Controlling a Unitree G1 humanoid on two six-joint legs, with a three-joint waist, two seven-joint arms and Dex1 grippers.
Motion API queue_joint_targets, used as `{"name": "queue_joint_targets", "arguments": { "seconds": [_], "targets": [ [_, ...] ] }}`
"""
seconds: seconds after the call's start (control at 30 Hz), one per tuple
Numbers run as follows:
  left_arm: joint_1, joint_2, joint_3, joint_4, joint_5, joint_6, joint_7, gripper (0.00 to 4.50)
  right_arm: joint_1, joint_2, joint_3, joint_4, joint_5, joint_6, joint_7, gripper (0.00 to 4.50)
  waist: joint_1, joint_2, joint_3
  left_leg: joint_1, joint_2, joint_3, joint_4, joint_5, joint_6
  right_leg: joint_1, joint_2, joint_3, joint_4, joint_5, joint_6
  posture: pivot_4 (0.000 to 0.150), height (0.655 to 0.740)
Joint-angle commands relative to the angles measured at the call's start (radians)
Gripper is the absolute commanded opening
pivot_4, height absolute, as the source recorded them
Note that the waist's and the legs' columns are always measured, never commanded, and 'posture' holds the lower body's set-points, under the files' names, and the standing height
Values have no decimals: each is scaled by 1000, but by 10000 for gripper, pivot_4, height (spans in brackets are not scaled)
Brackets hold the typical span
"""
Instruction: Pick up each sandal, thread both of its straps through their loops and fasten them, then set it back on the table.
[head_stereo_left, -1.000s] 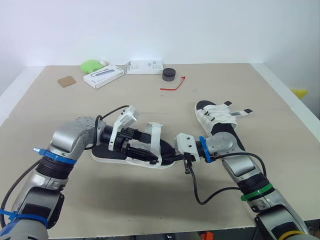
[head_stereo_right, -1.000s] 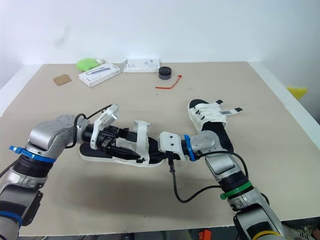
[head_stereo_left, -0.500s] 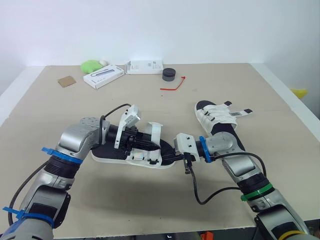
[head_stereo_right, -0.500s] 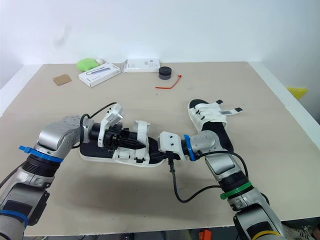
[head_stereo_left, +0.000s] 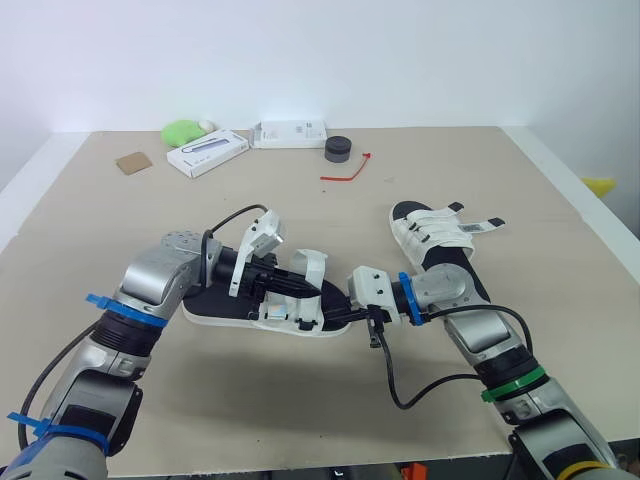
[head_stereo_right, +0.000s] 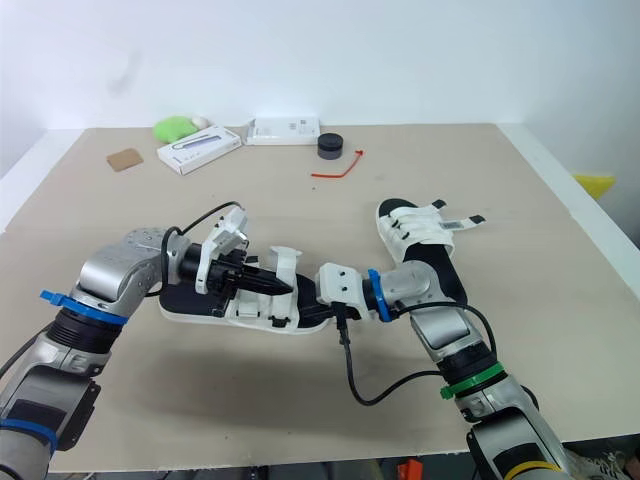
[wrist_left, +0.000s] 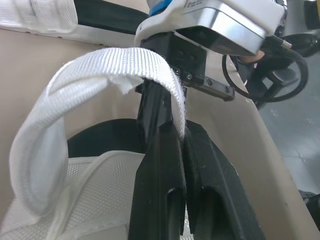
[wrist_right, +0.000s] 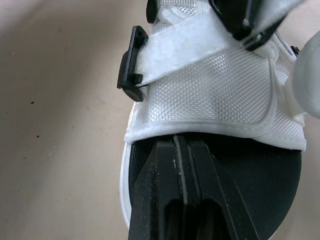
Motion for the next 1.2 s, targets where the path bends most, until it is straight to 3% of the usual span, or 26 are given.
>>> {"name": "queue_joint_targets", "arguments": {
  "seconds": [0.03, 0.6, 0.9, 0.93, 1.0, 1.2],
  "targets": [
    [37, 33, -23, -62, 10, -33, -38, 1209, 3, -7, 5, 4, -15, 4, -5, 0, 0, 0, 0, 0, 0, 0, 0, 0, 0, 0, 0, 0, 0, 0, 0, 1500, 7400],
    [101, 77, -52, -150, 14, -54, -63, 1209, 3, -6, 6, 6, -16, 2, -6, 0, 0, 0, 0, 0, 0, 0, 0, 0, 1, 0, 0, 0, 0, 0, 0, 1500, 7400],
    [90, 61, -40, -110, 45, -94, -33, 1209, -6, -2, 6, 16, -17, -1, -5, 0, 0, 0, 0, 0, 0, 0, 0, -1, 1, 0, 0, 0, 0, -1, -1, 1500, 7400],
    [85, 57, -30, -112, 31, -84, -34, 6165, -6, -2, 6, 17, -17, -2, -5, 0, 0, 0, 0, 0, 0, 0, 0, -1, 1, 0, 0, 0, 0, -1, -1, 1500, 7400],
    [67, 48, -7, -116, -1, -57, -31, 11954, -7, -3, 5, 18, -17, -3, -4, 0, 0, 0, 0, 0, 0, 0, 0, -1, 1, 0, 0, 0, 0, -1, -1, 1500, 7400],
    [-3, 27, 35, -86, -45, 1, -12, 11954, -10, -3, 5, 23, -17, -6, -4, 0, 0, 0, 0, 0, 0, 0, 0, -1, 1, 0, 0, 0, 0, 0, 0, 1500, 7400]
  ]
}}
